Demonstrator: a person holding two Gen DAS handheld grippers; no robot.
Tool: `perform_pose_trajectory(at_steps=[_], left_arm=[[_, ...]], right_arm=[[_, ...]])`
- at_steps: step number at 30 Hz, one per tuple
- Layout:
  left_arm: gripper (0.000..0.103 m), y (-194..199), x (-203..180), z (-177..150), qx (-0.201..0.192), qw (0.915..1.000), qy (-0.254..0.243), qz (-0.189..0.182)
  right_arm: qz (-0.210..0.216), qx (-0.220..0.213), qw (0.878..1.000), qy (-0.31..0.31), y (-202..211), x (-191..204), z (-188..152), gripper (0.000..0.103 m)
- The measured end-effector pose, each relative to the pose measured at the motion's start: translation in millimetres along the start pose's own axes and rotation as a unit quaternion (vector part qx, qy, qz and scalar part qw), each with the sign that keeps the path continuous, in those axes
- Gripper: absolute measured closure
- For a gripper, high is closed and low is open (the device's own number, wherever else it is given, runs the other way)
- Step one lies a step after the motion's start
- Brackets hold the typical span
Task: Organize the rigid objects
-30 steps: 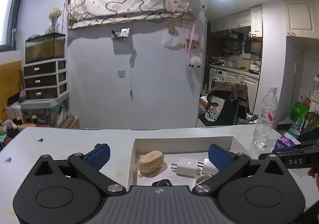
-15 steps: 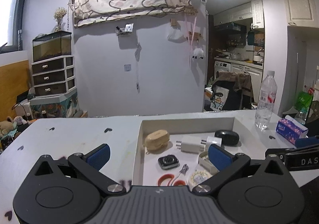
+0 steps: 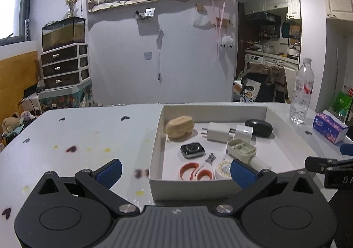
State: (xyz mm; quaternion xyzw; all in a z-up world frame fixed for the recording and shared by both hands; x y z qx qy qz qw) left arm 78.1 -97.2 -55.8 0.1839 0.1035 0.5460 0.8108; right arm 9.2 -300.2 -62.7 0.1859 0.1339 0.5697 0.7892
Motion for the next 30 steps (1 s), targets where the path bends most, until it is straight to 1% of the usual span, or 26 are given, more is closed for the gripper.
perform_pose_trajectory(at_steps=[2, 7, 18, 23, 30], left_arm=[[0.0, -2, 0, -5, 0.004, 1.0, -0.001, 0.003], [0.0, -1, 1, -10, 0.006, 1.0, 0.003, 0.004], [0.0, 7, -2, -4, -0.006, 1.0, 0.001, 0.005], [0.0, 8, -3, -4, -0.006, 1.0, 0.002, 0.004], [0.0, 8, -3, -3, -0.005, 1.0, 0.002, 0.004]], right_arm=[[0.0, -0.007, 1.0, -0.008, 2, -3, 1, 0.002], [-0.001, -0.006, 1.0, -0.012, 2, -4, 0, 0.002], [-0.021, -0.011, 1.0, -0.004, 4, -5, 1, 0.002], [-0.026, -0.01, 1.0, 0.007, 3, -3, 1, 0.002], [-0.03, -0.009, 0.999, 0.006, 4, -4, 0, 0.002]])
Point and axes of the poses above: each gripper's, at about its wrist camera, not at the fingertips, and y roughly against the way its jaws point, x to its left, z to its top, the point moved 9 cm from there along -y, roughly the way its jaws point, and after that the axes turned 3 degrees about -x, right-handed, at the moved point
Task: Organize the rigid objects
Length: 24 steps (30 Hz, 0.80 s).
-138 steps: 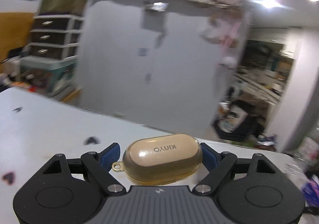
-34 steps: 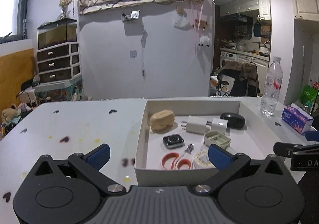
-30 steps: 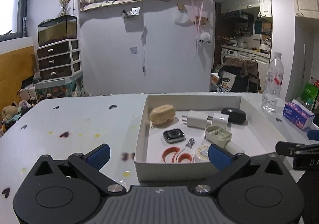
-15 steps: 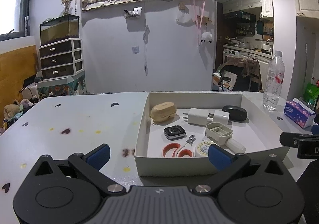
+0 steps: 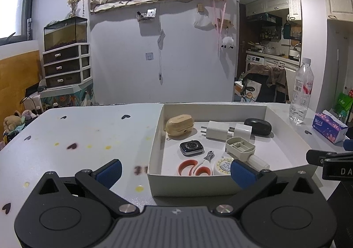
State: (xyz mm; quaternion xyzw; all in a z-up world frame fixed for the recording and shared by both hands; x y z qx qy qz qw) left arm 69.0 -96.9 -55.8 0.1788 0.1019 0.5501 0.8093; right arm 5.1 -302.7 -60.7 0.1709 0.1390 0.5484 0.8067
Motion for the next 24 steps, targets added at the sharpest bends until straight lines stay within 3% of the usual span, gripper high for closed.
perform_pose_trajectory(at_steps=[24], left_arm=[[0.0, -1.4, 0.0, -1.3, 0.002, 1.0, 0.0, 0.0]], right_arm=[[-0.005, 0.001, 1.0, 0.003, -0.2, -0.7, 0.1, 0.002]])
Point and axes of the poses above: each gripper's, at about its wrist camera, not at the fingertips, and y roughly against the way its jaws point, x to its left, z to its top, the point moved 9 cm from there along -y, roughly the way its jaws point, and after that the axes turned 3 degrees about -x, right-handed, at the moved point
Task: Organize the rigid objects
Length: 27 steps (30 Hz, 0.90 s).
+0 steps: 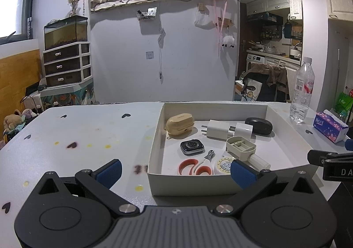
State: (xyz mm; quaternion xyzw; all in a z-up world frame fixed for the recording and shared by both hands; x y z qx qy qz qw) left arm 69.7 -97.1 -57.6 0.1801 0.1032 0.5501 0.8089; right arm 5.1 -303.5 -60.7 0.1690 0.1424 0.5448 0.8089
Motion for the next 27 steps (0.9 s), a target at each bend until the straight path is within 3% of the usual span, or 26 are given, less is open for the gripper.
perform_pose_trajectory(at_steps=[27], left_arm=[[0.0, 0.0, -0.3, 0.3, 0.001, 1.0, 0.0, 0.0]], right_arm=[[-0.001, 0.001, 1.0, -0.001, -0.7, -1.5, -0.9, 0.002]])
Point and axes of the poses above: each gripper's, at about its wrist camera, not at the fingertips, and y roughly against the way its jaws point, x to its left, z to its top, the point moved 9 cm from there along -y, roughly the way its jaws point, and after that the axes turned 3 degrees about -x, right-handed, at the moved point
